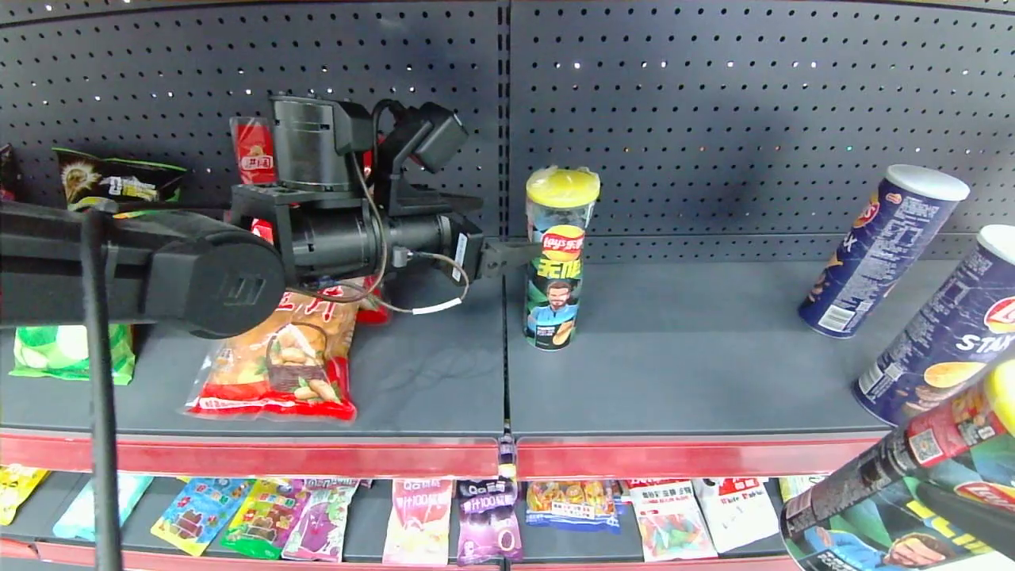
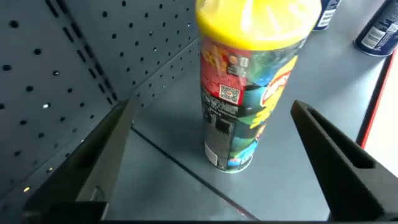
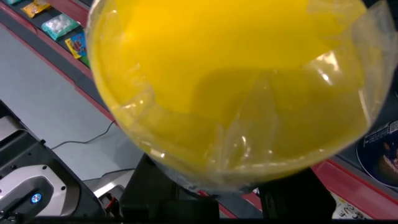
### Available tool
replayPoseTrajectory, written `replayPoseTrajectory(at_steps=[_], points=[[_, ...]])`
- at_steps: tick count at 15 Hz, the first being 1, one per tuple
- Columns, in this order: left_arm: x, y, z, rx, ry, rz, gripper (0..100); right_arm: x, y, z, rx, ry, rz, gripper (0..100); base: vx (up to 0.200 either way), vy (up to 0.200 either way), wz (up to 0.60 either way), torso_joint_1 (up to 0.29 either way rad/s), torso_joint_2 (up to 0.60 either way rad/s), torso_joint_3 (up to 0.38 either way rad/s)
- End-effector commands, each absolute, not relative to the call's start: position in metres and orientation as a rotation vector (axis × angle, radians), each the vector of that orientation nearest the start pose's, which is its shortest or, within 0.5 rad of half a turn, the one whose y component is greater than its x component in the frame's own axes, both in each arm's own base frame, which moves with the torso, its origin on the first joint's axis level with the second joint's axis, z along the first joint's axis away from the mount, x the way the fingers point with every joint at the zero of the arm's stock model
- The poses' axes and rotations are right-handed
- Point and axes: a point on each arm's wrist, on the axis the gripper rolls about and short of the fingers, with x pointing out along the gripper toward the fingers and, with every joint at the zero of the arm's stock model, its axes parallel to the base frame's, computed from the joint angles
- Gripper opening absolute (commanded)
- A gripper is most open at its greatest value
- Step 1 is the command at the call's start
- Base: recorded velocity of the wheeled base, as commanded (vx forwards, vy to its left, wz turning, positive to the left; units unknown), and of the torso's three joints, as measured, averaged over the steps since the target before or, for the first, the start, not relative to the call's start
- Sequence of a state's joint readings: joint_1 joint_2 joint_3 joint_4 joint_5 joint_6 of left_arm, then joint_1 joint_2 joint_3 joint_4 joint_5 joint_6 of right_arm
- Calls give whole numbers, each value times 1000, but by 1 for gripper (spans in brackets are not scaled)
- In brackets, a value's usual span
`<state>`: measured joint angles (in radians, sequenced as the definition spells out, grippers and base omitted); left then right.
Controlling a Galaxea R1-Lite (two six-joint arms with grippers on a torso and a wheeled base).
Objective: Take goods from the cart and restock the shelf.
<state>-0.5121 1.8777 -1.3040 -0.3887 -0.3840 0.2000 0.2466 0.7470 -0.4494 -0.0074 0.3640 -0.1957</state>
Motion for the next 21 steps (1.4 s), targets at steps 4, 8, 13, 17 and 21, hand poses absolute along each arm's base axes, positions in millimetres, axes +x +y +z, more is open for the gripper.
replayPoseTrajectory(at_steps=[4,8,13,17,21], points=[[343,-205,230,200,92,-932,100,63,24,196,-171,237,633,0,0,0,0,0,0,0],[346,-210,223,201,107,-941,100,63,24,196,-170,240,633,0,0,0,0,0,0,0],[343,-224,216,199,119,-1008,100,63,24,196,-170,240,633,0,0,0,0,0,0,0],[356,-233,216,196,98,-1011,100,63,24,196,-169,239,631,0,0,0,0,0,0,0],[356,-244,208,199,112,-1033,100,63,24,196,-167,240,630,0,0,0,0,0,0,0]])
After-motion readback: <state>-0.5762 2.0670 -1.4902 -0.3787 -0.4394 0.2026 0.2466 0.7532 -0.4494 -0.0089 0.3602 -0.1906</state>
